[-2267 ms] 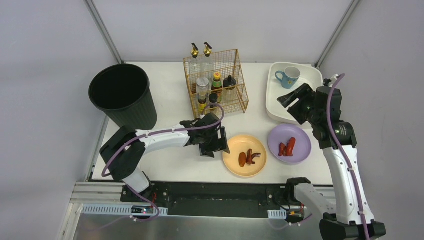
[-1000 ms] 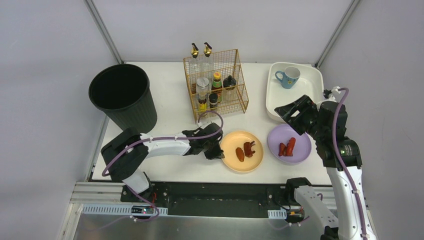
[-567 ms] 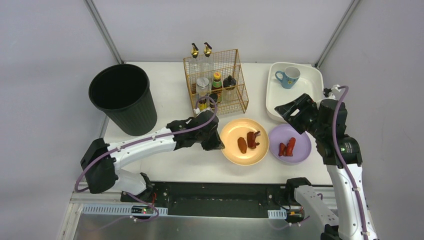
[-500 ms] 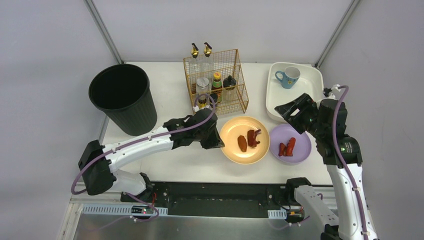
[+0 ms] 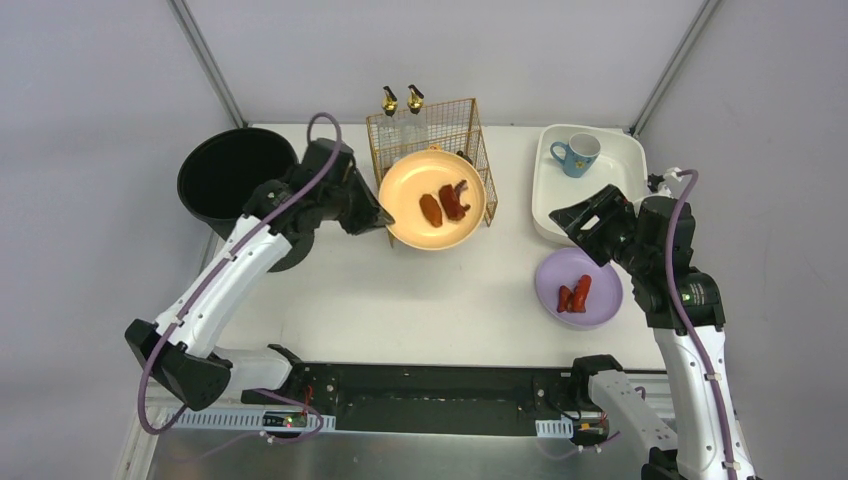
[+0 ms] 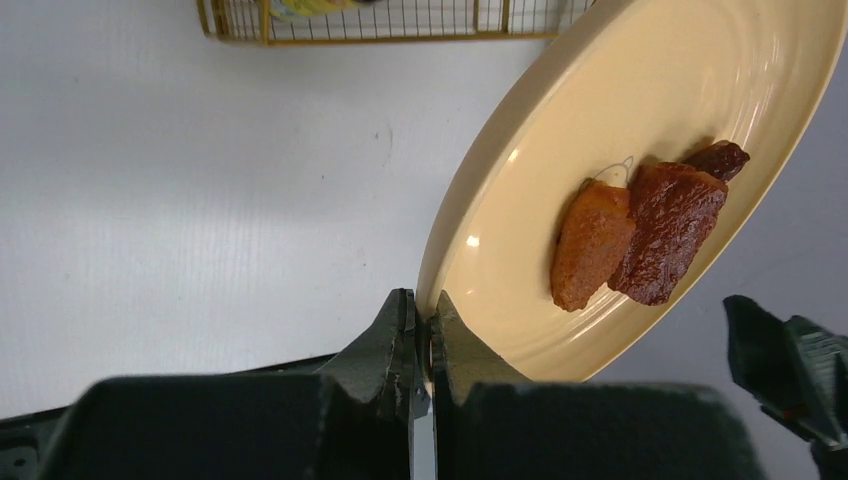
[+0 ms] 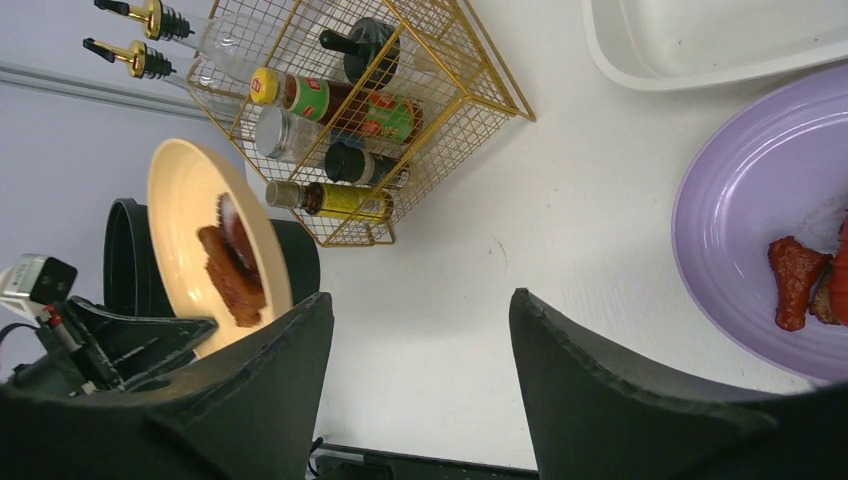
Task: Clear the kitchen counter
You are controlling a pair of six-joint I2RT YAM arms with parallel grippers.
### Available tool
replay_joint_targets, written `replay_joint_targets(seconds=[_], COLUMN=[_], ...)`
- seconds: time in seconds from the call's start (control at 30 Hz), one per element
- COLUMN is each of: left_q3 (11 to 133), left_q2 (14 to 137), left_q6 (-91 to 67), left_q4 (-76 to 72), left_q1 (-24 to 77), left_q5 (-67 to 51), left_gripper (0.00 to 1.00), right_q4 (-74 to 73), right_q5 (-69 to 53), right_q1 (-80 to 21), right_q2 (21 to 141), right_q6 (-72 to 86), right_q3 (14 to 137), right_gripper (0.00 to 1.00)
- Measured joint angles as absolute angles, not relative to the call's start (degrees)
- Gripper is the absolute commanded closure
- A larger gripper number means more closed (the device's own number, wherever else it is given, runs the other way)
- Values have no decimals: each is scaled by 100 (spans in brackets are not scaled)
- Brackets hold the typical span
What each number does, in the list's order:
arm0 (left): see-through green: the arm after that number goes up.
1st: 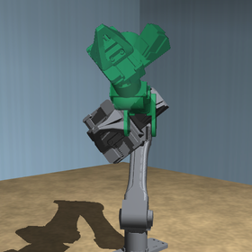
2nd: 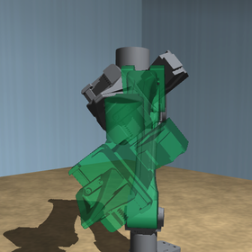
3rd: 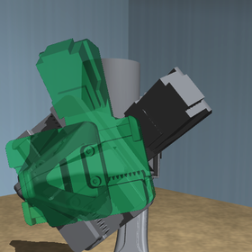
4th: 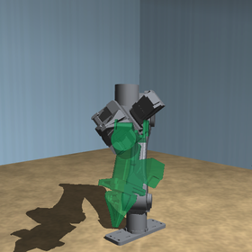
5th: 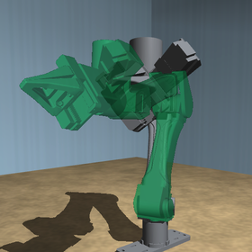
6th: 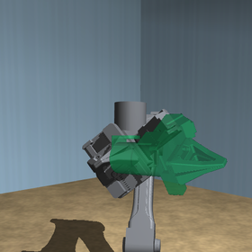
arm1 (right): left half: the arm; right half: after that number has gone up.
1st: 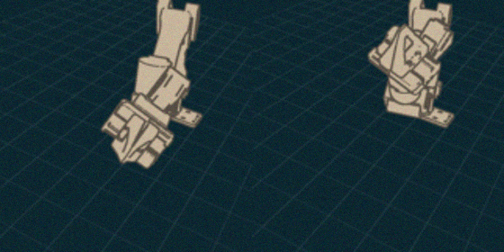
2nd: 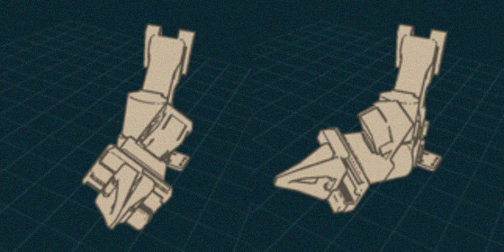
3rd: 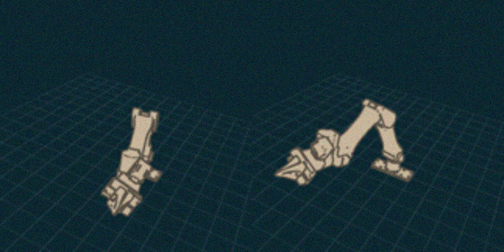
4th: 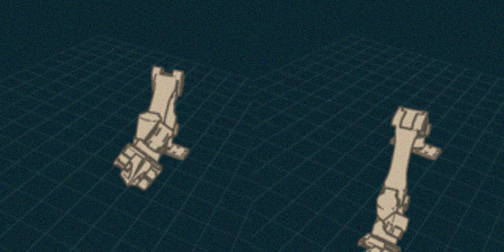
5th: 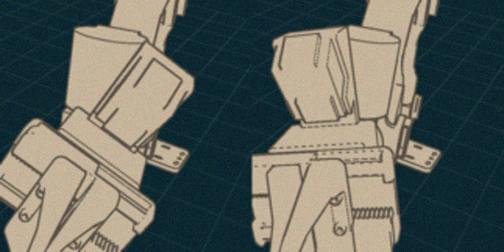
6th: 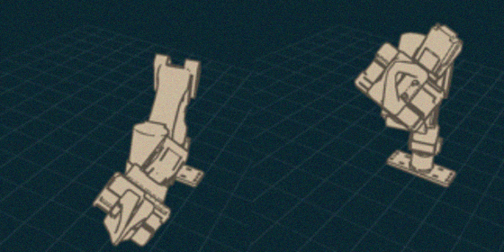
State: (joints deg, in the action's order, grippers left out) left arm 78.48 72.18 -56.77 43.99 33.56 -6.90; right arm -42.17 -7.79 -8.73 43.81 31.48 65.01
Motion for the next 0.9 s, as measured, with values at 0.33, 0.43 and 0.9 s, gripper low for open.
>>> replay_joint_targets(seconds=[0.33,0.43,0.9], left_q3=[8696,8875,9561], left_q2=[7242,7297,7417], left_q6=[-5000,-4864,-4335], left_q4=[5076,5214,5736], left_q1=[1229,674,-1551], left_q5=[-1339,-1503,-1898], left_gripper=[100,100,100], right_q4=[-4071,-4021,-3804], right_q5=[-932,-1009,-1328], right_q1=[-873,-873,-1057], right_q2=[4383,4383,4458], right_q6=[3260,3271,3387], right_q3=[6361,6322,5944], right_gripper=[33,33,34])
